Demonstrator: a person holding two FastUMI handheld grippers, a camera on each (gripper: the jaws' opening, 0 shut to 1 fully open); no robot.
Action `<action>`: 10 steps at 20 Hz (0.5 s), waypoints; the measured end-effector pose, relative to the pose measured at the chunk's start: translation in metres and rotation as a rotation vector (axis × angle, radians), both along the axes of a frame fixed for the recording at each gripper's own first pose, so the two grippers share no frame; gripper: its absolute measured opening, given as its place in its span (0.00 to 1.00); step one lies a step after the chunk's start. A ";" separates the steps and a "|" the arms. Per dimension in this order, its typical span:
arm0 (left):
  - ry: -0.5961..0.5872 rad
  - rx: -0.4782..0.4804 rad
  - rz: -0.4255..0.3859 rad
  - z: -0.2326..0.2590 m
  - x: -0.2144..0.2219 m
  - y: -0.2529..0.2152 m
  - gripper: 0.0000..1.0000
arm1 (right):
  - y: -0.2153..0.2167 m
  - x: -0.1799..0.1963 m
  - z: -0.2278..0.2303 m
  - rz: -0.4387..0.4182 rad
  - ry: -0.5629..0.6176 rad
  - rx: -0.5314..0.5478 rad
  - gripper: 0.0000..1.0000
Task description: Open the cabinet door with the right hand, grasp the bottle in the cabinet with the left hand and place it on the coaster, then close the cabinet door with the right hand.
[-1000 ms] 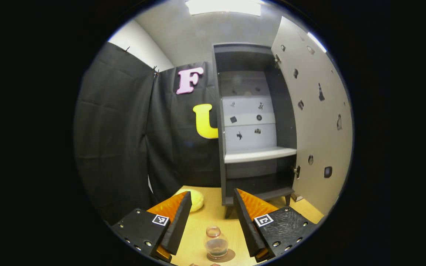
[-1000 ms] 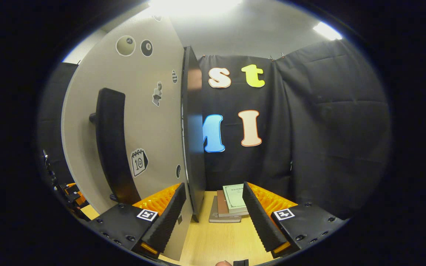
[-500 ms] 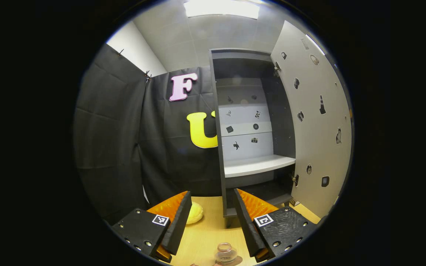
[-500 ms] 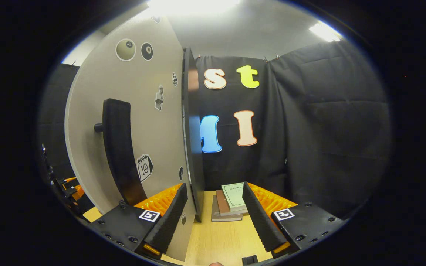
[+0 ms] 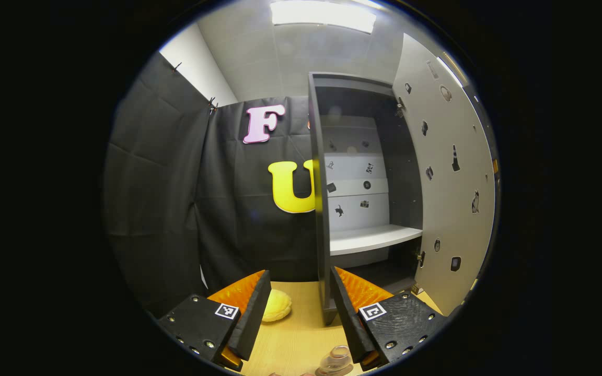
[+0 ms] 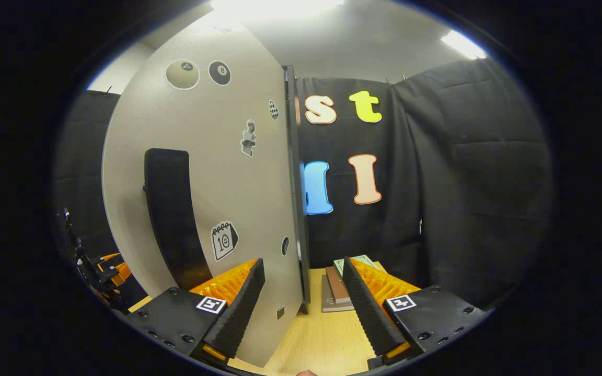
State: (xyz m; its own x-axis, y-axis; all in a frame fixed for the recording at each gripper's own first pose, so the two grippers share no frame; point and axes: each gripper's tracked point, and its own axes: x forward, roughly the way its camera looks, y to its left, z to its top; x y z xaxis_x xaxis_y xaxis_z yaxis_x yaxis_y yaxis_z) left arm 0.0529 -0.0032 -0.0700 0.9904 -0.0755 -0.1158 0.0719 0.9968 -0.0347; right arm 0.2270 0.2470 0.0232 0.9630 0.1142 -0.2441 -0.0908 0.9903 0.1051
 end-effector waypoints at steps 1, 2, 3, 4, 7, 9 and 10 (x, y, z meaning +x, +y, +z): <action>0.002 -0.001 0.004 -0.001 -0.001 0.006 0.65 | 0.005 0.000 0.000 0.002 0.000 -0.005 0.96; 0.002 -0.001 0.005 -0.002 -0.001 0.012 0.66 | 0.009 0.000 0.001 0.003 -0.001 -0.008 0.96; 0.001 -0.001 0.007 -0.002 -0.002 0.017 0.66 | 0.014 0.001 0.001 0.003 -0.002 -0.011 0.96; -0.001 -0.003 0.007 -0.002 -0.002 0.023 0.66 | 0.018 0.001 0.002 0.004 -0.003 -0.013 0.96; -0.005 -0.004 0.004 -0.002 0.000 0.035 0.66 | 0.032 0.005 0.004 0.002 -0.010 -0.007 0.95; -0.003 -0.003 0.004 -0.004 0.002 0.043 0.65 | 0.043 0.006 0.004 0.007 -0.011 0.000 0.95; -0.002 -0.005 0.007 -0.006 0.003 0.048 0.65 | 0.049 0.007 0.004 0.011 -0.010 0.000 0.95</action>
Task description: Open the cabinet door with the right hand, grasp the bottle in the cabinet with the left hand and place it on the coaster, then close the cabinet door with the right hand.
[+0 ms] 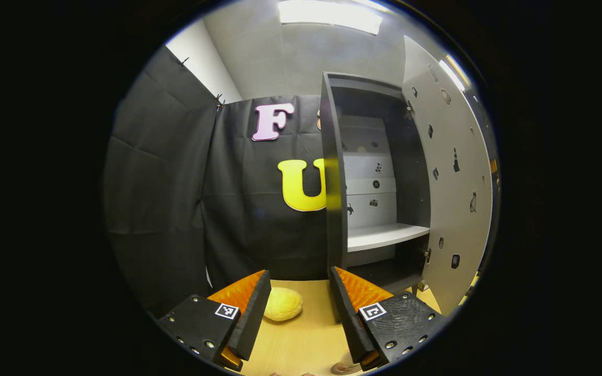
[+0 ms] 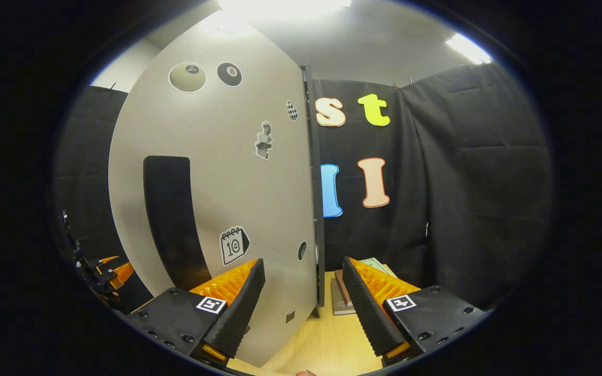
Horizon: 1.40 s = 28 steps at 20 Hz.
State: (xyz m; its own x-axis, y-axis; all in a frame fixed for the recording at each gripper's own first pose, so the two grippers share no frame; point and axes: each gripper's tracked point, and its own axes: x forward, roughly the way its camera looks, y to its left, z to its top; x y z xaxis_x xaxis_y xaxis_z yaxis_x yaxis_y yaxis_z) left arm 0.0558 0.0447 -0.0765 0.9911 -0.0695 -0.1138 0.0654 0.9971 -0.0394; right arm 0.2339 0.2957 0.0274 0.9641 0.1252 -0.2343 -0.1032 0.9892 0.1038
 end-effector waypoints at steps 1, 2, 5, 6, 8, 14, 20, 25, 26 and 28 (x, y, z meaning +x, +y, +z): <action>0.001 -0.005 0.001 -0.002 0.001 0.005 0.66 | 0.006 0.002 0.001 0.005 -0.001 -0.004 0.96; 0.006 -0.010 0.002 -0.005 0.001 0.008 0.66 | 0.011 0.004 0.002 0.011 -0.003 -0.007 0.95; 0.014 -0.013 0.007 -0.008 0.003 0.022 0.63 | 0.030 0.010 0.001 0.032 -0.008 -0.013 0.95; 0.013 -0.012 0.010 -0.010 0.003 0.027 0.66 | 0.037 0.012 0.002 0.042 -0.011 -0.010 0.95; 0.015 -0.010 0.016 -0.011 0.004 0.036 0.66 | 0.051 0.019 0.001 0.061 -0.018 0.010 0.95; 0.016 -0.013 0.044 -0.011 -0.002 0.064 0.66 | 0.101 0.047 0.010 0.119 -0.053 0.083 0.96; 0.033 -0.015 0.077 -0.012 -0.011 0.072 0.66 | 0.116 0.054 0.006 0.158 -0.055 0.041 0.98; 0.028 0.008 0.092 0.001 -0.010 0.047 0.63 | 0.096 0.052 0.004 0.179 -0.058 0.000 0.98; 0.028 0.012 0.087 0.003 -0.010 0.035 0.66 | 0.088 0.049 0.004 0.180 -0.062 -0.002 0.98; 0.022 0.021 0.078 0.013 -0.009 0.013 0.66 | 0.073 0.043 0.006 0.179 -0.070 0.000 0.98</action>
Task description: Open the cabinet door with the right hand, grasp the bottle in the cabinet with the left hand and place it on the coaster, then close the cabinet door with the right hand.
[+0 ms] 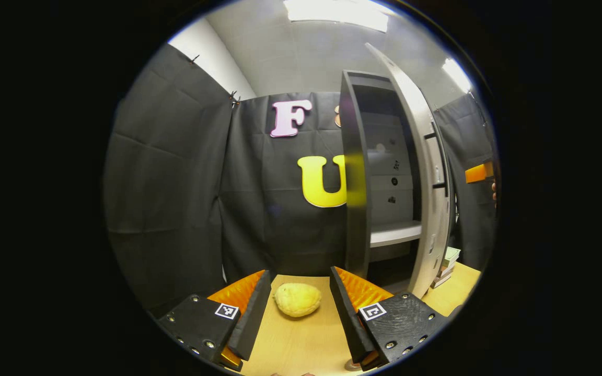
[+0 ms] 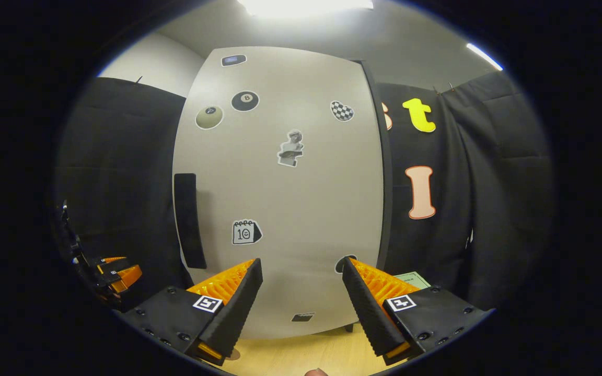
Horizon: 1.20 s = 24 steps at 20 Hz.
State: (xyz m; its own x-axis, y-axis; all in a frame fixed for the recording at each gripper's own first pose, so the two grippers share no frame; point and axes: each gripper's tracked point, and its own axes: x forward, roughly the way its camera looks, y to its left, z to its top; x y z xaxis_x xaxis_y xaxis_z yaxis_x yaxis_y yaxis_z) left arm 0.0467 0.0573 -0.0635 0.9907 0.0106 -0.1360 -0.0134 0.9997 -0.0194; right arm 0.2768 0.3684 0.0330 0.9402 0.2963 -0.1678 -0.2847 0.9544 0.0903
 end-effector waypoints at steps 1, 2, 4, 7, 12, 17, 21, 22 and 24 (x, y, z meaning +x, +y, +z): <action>-0.007 0.006 -0.005 0.007 0.001 -0.012 0.66 | -0.010 -0.002 0.000 -0.004 -0.004 -0.001 0.98; -0.016 0.013 -0.009 0.014 0.001 -0.025 0.66 | -0.022 -0.004 0.000 -0.012 -0.008 -0.003 0.98; -0.032 0.023 -0.020 0.029 0.001 -0.049 0.66 | -0.044 -0.007 -0.002 -0.026 -0.013 -0.005 0.98; -0.053 0.033 -0.028 0.049 -0.003 -0.080 0.66 | -0.078 -0.013 -0.006 -0.044 -0.016 0.001 0.98; -0.070 0.065 -0.021 0.073 -0.019 -0.126 0.66 | -0.125 -0.025 -0.019 -0.068 -0.027 -0.005 0.98; -0.074 0.091 -0.017 0.085 -0.041 -0.156 0.65 | -0.152 -0.043 -0.043 -0.082 -0.006 -0.026 0.93; -0.085 0.104 -0.049 0.090 -0.047 -0.166 0.65 | -0.164 -0.056 -0.047 -0.117 -0.017 -0.051 0.98; -0.089 0.108 -0.054 0.091 -0.048 -0.165 0.65 | -0.165 -0.059 -0.047 -0.131 -0.021 -0.051 0.98; -0.086 0.106 -0.058 0.091 -0.049 -0.160 0.63 | -0.163 -0.064 -0.042 -0.136 -0.026 -0.037 0.98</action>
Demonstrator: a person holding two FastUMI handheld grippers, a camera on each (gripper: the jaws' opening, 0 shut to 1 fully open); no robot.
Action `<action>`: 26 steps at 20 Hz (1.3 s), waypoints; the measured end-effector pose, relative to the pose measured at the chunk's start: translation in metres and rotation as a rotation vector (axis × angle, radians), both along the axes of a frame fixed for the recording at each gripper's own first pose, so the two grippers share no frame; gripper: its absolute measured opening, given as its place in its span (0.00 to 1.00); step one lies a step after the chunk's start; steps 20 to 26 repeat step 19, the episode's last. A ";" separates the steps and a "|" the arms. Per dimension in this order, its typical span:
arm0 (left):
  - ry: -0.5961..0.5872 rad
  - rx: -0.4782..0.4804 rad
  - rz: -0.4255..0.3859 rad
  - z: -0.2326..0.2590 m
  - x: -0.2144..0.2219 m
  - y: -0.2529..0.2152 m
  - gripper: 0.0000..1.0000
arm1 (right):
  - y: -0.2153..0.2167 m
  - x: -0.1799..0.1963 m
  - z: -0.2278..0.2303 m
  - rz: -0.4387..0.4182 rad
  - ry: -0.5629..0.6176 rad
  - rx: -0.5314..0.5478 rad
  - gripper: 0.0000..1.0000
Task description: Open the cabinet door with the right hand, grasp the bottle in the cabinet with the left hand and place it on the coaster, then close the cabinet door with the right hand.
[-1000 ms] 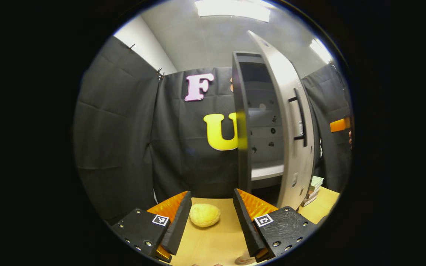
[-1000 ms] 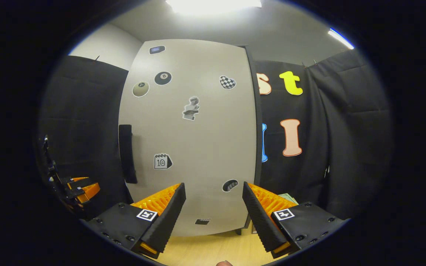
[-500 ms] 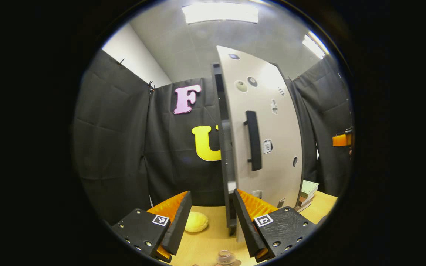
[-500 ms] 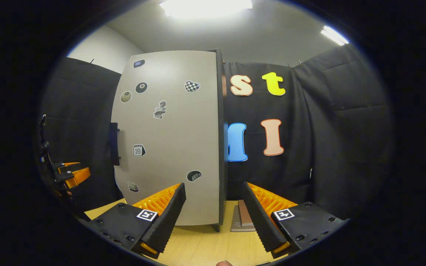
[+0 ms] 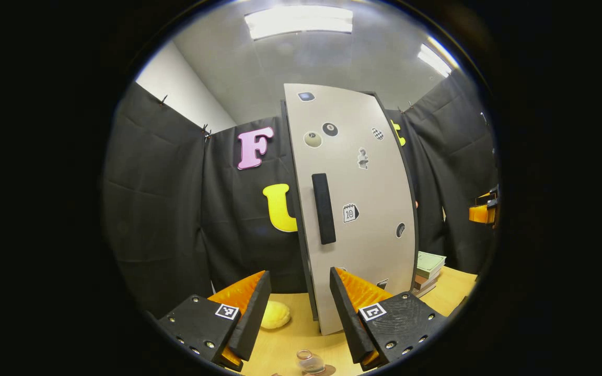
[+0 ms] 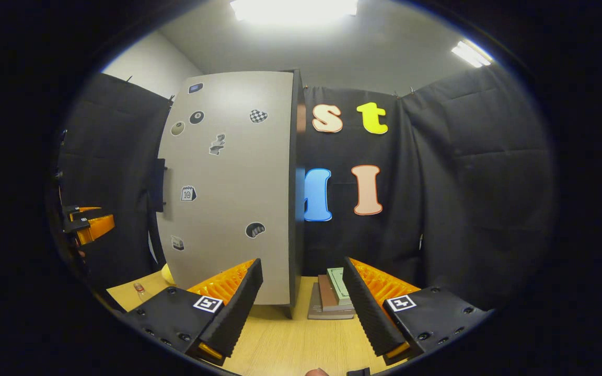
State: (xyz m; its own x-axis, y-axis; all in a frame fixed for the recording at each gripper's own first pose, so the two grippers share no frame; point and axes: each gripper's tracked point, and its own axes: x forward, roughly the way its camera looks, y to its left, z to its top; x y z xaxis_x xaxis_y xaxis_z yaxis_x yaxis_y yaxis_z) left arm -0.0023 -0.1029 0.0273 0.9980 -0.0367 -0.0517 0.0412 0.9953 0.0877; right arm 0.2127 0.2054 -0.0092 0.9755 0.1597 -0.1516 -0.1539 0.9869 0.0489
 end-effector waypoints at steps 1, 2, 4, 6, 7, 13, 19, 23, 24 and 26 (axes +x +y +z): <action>-0.006 -0.004 0.001 0.001 0.001 0.004 0.65 | 0.003 -0.001 0.004 0.002 -0.007 0.001 0.98; -0.009 -0.007 0.007 0.000 0.000 0.009 0.65 | 0.003 -0.002 0.006 -0.006 -0.012 -0.004 0.93; -0.006 -0.009 0.011 -0.002 -0.003 0.017 0.65 | 0.005 -0.004 0.010 -0.015 -0.019 -0.003 0.98; -0.004 -0.011 0.009 -0.003 -0.005 0.023 0.65 | 0.009 -0.006 0.011 -0.016 -0.023 0.003 0.98; -0.005 -0.011 0.007 -0.002 -0.006 0.026 0.65 | 0.010 -0.006 0.011 -0.018 -0.021 0.004 0.98; -0.012 -0.009 0.004 -0.002 -0.009 0.038 0.66 | 0.018 -0.010 0.015 -0.022 -0.026 0.008 0.93; -0.015 -0.020 0.011 0.000 -0.011 0.051 0.65 | 0.021 -0.014 0.020 -0.025 -0.033 0.000 0.98; -0.015 -0.020 0.011 0.000 -0.011 0.051 0.65 | 0.021 -0.014 0.020 -0.025 -0.033 0.000 0.98; -0.015 -0.020 0.011 0.000 -0.011 0.051 0.65 | 0.021 -0.014 0.020 -0.025 -0.033 0.000 0.98; -0.015 -0.020 0.011 0.000 -0.011 0.051 0.65 | 0.021 -0.014 0.020 -0.025 -0.033 0.000 0.98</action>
